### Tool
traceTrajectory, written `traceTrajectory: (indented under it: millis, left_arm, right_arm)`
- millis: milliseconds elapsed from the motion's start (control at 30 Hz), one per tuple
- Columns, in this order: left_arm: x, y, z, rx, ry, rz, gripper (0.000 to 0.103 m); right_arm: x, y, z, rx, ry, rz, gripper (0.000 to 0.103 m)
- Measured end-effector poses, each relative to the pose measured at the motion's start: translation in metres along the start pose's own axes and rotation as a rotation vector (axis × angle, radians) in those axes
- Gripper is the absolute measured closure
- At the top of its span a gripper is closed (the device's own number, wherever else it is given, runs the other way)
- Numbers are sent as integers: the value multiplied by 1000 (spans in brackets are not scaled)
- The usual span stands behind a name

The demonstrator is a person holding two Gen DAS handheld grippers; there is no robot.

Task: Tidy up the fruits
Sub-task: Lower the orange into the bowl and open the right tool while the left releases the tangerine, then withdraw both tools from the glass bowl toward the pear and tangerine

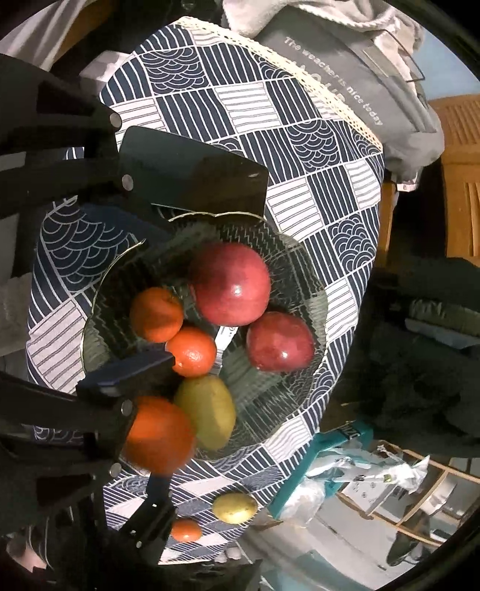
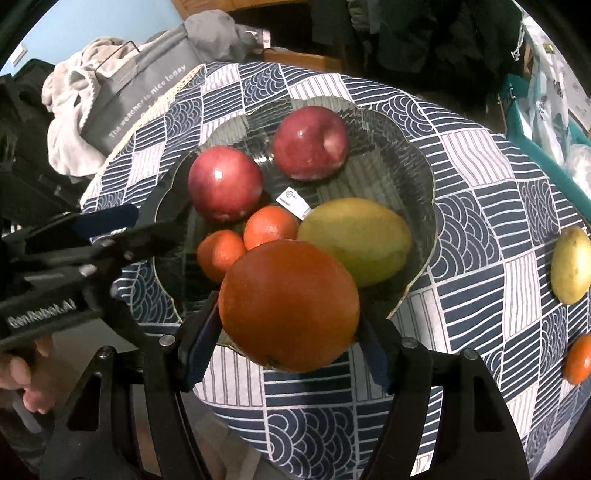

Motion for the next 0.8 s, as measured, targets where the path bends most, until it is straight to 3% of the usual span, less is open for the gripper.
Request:
traceTrajectory:
  millis: [133,367,800]
  left_arm:
    - [2,8,1,-8,6,22,39]
    - [6,23,7,-19,-2,59,39]
    - [12,66,37,-54,-58,159,37]
  right_arm:
    - [5,14,-3,9,10,55,25]
    - [9,43,6,-26,-18,120,25]
    - [8,123,33,-178,-73,297,25]
Point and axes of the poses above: each gripper's, at about its wrist camera, not at the fingertips, and y roughly against the way its jaws point, z to its right, x to its top, the point moved 6 cm from there along -y, roughly the way its jaws point, and after that the axes turned 11 degrees about -z, right-handed, at the moved point
